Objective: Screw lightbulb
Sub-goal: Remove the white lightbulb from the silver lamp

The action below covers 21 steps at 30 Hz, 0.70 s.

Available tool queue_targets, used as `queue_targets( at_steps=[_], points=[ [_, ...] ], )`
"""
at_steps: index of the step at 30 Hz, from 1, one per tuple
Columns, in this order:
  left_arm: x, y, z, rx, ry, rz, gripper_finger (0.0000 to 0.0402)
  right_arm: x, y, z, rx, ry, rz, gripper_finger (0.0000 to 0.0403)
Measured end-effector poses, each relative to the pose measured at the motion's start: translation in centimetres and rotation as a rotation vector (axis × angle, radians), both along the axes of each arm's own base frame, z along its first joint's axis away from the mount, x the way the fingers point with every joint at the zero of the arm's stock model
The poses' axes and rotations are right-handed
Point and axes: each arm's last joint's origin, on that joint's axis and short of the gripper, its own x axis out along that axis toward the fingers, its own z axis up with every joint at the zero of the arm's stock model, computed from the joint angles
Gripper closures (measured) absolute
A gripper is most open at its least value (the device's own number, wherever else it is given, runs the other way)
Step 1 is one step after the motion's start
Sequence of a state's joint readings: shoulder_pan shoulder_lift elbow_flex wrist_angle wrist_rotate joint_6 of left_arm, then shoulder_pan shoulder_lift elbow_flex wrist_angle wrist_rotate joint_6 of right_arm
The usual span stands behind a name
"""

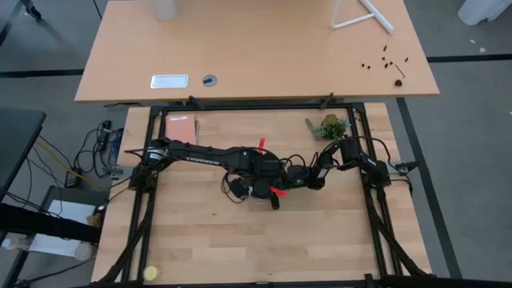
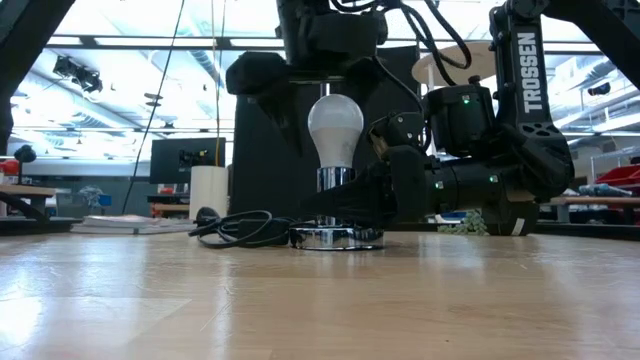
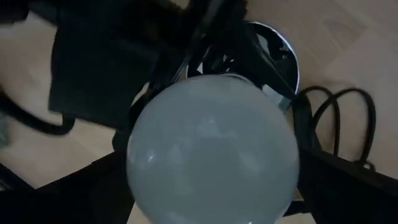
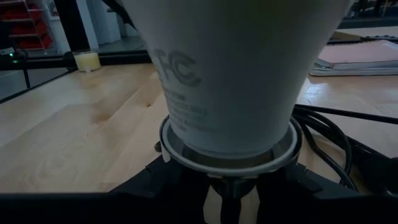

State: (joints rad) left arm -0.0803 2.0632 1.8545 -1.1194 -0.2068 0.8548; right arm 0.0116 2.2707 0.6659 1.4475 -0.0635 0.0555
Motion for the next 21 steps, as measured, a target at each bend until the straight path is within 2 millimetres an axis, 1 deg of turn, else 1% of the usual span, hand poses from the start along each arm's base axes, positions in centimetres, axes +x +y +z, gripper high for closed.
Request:
queue_targets(
  at_steps=[4, 11, 18, 21],
  points=[
    [0.01, -0.04, -0.01, 0.012, 0.017, -0.099, 0.0026, 0.00, 0.00, 0.00, 0.000, 0.000, 0.000, 0.0221],
    [0.45, -0.05, -0.16, -0.017, -0.015, -0.109, 0.0056, 0.00, 0.00, 0.01, 0.000, -0.001, 0.000, 0.0221],
    [0.60, -0.06, -0.20, -0.019, -0.030, -0.101, 0.0113, -0.01, 0.00, 0.00, -0.002, -0.002, 0.001, 0.0221],
    [0.61, -0.08, -0.45, -0.032, -0.038, -0.062, 0.0136, 0.00, 0.00, 0.01, -0.003, -0.001, 0.002, 0.0221]
  ],
)
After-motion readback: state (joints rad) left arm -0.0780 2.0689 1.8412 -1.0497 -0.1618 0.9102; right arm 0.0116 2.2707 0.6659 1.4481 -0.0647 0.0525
